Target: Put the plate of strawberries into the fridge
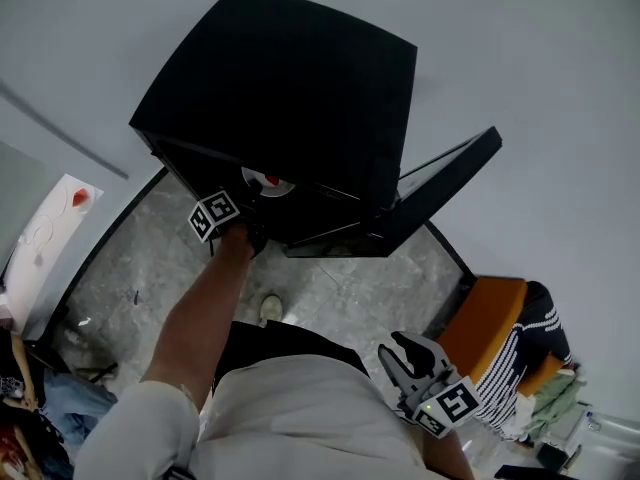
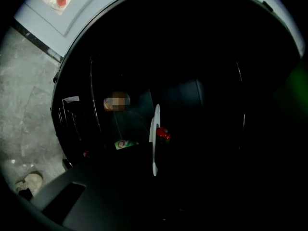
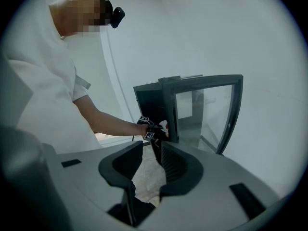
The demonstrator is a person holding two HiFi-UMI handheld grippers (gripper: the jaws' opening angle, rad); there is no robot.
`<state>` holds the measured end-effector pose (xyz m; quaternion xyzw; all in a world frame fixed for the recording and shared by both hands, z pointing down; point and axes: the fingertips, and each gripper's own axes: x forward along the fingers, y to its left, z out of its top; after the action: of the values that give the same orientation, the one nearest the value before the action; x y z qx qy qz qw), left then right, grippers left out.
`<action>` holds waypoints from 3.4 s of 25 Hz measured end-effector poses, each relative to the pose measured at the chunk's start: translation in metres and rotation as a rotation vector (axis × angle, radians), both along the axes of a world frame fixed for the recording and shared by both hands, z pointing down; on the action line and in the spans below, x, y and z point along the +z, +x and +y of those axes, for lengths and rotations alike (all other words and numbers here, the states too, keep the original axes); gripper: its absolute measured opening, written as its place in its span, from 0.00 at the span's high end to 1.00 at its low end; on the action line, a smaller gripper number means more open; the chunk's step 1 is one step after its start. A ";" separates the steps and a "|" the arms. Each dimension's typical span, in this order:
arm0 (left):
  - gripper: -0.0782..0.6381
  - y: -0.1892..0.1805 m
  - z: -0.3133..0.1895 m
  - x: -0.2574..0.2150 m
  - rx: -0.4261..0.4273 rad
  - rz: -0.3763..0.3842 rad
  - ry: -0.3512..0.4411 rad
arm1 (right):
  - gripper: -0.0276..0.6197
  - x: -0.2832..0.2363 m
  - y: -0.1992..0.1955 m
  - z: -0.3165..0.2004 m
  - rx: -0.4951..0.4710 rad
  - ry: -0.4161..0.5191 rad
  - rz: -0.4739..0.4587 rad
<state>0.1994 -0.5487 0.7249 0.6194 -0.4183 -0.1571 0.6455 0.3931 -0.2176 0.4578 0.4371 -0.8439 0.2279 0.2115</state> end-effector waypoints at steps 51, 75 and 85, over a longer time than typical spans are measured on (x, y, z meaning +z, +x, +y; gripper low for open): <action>0.86 -0.153 0.294 -0.177 0.723 -0.442 0.528 | 0.86 0.014 -0.236 0.061 -0.157 0.053 -0.062; 0.87 -0.252 0.502 -0.274 0.918 -0.295 0.697 | 0.91 -0.008 -0.360 0.194 -0.156 0.141 -0.036; 0.87 -0.258 0.531 -0.289 0.949 -0.278 0.749 | 0.91 -0.011 -0.377 0.223 -0.148 0.159 -0.029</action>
<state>-0.0583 -0.0178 0.4356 0.9371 -0.0938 0.0930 0.3231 0.0159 0.0050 0.4467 0.3855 -0.8924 0.1505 0.1801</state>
